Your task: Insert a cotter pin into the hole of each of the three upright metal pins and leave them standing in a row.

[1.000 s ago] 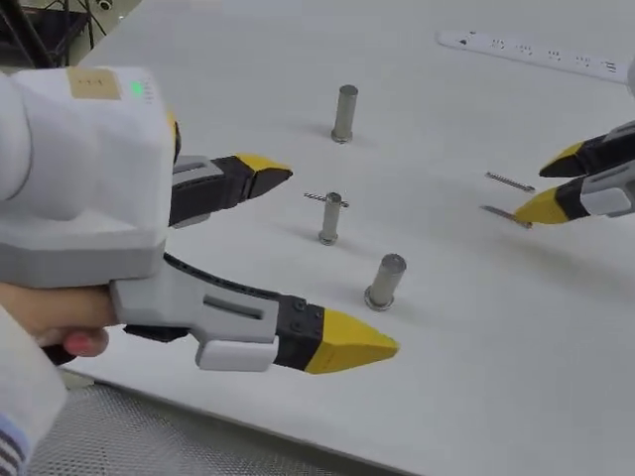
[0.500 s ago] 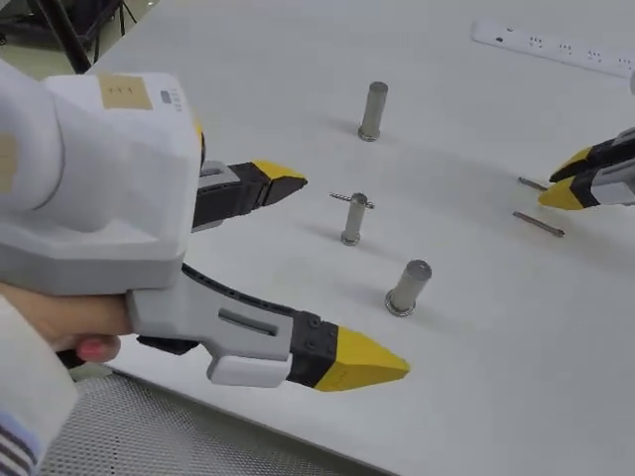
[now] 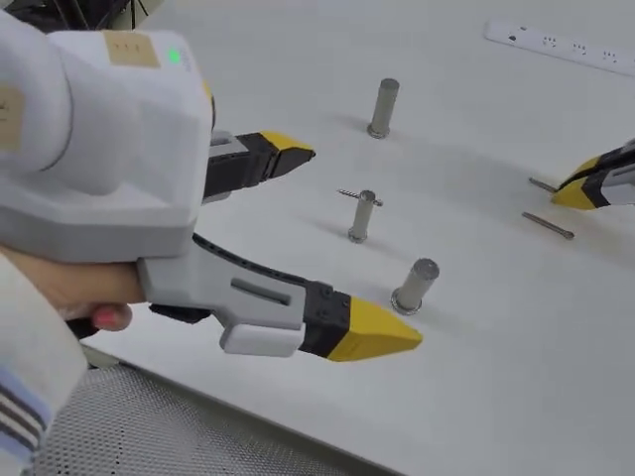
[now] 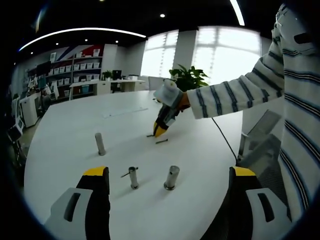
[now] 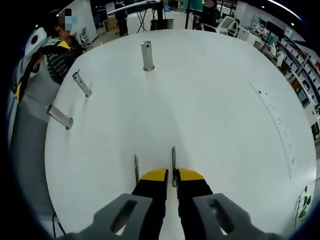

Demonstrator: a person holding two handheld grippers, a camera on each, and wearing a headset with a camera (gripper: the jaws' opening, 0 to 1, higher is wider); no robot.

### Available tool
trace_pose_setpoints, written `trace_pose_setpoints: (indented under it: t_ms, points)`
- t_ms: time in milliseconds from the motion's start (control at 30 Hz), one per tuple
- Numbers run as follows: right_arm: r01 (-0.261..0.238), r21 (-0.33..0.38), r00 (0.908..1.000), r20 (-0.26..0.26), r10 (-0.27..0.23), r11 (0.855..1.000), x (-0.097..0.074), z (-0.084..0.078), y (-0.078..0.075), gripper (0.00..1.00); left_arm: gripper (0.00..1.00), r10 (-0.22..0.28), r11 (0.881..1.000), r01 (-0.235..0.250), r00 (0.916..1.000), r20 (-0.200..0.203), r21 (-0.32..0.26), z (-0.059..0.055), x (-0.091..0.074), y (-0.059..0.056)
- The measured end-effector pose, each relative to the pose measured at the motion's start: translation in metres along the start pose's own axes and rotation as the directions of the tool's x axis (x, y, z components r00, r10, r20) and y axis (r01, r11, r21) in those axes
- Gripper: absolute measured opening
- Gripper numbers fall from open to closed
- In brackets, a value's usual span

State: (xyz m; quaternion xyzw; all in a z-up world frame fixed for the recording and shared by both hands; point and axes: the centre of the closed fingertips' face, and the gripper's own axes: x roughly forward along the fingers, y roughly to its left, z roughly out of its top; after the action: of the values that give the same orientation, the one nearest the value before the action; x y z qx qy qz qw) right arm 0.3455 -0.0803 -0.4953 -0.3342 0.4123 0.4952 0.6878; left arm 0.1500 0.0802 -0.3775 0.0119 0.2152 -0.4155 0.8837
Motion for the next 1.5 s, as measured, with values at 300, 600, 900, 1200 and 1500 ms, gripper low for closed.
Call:
trace_pose_setpoints:
  t_ms: [300,600,900,1200,1500]
  points:
    - [0.006,-0.041,0.9996,-0.026,-0.007,0.999,0.001,-0.001,0.003,0.00,0.97,-0.002,0.999,0.003,0.9998,0.018,-0.044,-0.001,-0.001,-0.002]
    - [0.029,-0.036,0.9994,-0.017,-0.029,0.999,-0.004,-0.002,0.004,0.00,0.96,0.009,0.999,-0.009,0.9999,0.006,-0.048,-0.006,-0.002,-0.001]
    - [0.071,-0.091,0.9975,0.007,-0.071,0.993,-0.030,0.002,0.010,0.00,0.92,-0.007,0.999,0.008,0.9996,0.026,-0.042,0.003,0.000,-0.001]
    - [0.110,-0.117,0.9917,0.080,-0.101,0.987,-0.062,0.011,0.034,0.00,0.90,-0.020,0.999,0.021,0.9994,0.026,-0.029,0.007,0.003,-0.004]
    - [0.172,-0.150,0.9751,0.166,-0.147,0.974,-0.089,0.027,0.062,0.00,0.86,-0.010,0.999,0.012,0.9995,0.031,-0.043,0.009,0.005,-0.008]
